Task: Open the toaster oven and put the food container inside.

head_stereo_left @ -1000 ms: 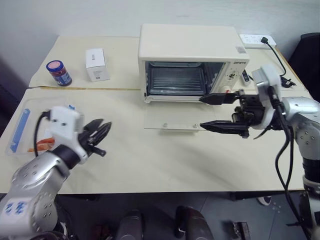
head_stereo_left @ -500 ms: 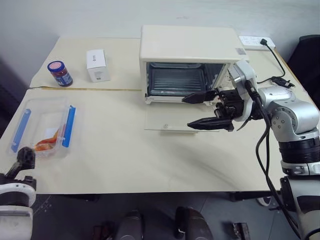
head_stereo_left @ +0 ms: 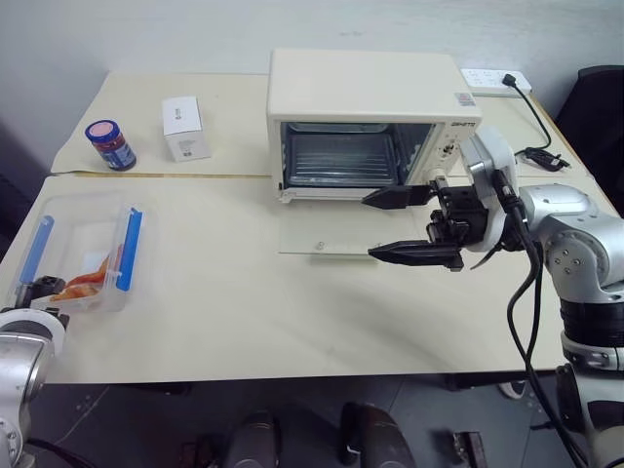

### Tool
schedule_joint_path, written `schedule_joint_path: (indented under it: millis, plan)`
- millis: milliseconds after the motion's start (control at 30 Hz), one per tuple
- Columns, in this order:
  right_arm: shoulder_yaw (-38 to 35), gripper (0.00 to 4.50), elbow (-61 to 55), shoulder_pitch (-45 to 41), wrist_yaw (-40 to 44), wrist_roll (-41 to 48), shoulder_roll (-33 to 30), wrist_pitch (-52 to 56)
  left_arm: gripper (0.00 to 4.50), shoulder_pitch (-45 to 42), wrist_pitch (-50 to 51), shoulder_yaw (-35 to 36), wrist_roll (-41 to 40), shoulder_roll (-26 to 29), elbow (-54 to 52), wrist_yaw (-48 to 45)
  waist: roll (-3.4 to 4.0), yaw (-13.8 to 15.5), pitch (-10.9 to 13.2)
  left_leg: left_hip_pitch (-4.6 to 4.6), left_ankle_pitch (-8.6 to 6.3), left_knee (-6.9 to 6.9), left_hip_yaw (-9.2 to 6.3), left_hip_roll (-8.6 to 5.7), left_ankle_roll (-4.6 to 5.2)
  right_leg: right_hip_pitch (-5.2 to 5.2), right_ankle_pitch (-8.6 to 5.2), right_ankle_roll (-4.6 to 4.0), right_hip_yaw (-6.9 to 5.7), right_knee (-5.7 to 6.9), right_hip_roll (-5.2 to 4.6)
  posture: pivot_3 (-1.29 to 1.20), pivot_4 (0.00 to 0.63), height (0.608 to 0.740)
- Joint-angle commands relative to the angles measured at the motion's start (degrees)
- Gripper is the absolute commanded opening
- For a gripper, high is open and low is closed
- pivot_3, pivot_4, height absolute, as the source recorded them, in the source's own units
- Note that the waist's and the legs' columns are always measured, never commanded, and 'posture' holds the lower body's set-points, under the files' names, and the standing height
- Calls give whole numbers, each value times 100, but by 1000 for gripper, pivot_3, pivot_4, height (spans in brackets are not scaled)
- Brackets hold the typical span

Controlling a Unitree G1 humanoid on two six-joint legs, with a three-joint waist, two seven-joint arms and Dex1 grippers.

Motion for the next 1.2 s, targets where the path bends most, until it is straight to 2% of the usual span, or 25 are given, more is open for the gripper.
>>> schedule_joint_path:
  millis: [33, 67, 167, 467, 600, 733, 867, 1033, 1200]
  plan:
    - [-315, 4500, -393, 36, -273, 240, -126, 143, 4490, -324, -3, -159, -54, 200, 260, 146, 0, 16, 0, 1, 0, 0, 3, -1, 0, 0, 0, 0, 0, 0, 0, 0, 150, 740]
    - [-345, 4500, -441, 56, -339, 272, -138, 175, 4490, -414, 3, -225, -75, 207, 389, 190, 0, 19, 0, 1, 0, 1, 5, 0, 0, 1, 0, 0, -1, 0, 1, 0, 150, 740]
    - [-444, 4500, -593, 103, -520, 377, -186, 289, 3948, -547, 8, -349, -87, 136, 659, 292, 0, 28, 0, 1, 0, 1, 5, -2, 0, 1, 1, 2, 2, 1, 0, 0, 150, 740]
    - [-567, 4500, -646, 140, -709, 505, -357, 373, 1218, -604, 73, -234, -54, 224, 945, 362, 1, 15, -1, 10, -2, -5, 8, 0, -2, 0, 1, 2, 5, -1, 0, 0, 150, 740]
    - [-570, 4500, -603, 119, -695, 522, -419, 396, 374, -539, 253, -151, -185, 407, 1101, 320, 1, 17, -1, 14, -2, -5, 9, 0, -2, 0, 1, 2, 7, -6, 0, 0, 150, 740]
    - [-585, 4500, -544, 116, -684, 614, -494, 559, 374, -404, 632, -72, -360, 719, 1274, -34, 1, 24, -1, 14, -2, -6, 7, 1, -3, -2, -1, -1, 6, -8, -1, 0, 150, 740]
    - [-645, 4500, -571, 200, -673, 723, -562, 691, 374, -244, 1335, -54, -585, 1338, 1529, -774, 1, 17, 0, 10, -3, -8, 4, 0, -4, -10, -2, -3, 8, -7, -4, 0, 150, 740]
    - [-742, 4500, -668, 422, -816, 613, -622, 556, 374, -458, 2741, -250, -799, 2683, 1820, -2534, -2, 23, 2, -9, -3, -15, 8, 2, -7, -28, -3, -5, 4, -5, 2, 0, 150, 740]
    - [-980, 4500, -819, 857, -974, 699, -742, 593, 374, -1635, 3650, -1028, -579, 3822, 2000, -4424, -2, 50, 3, -24, -4, -24, 20, -6, -8, -36, -3, -4, 1, -7, 4, 0, 150, 740]
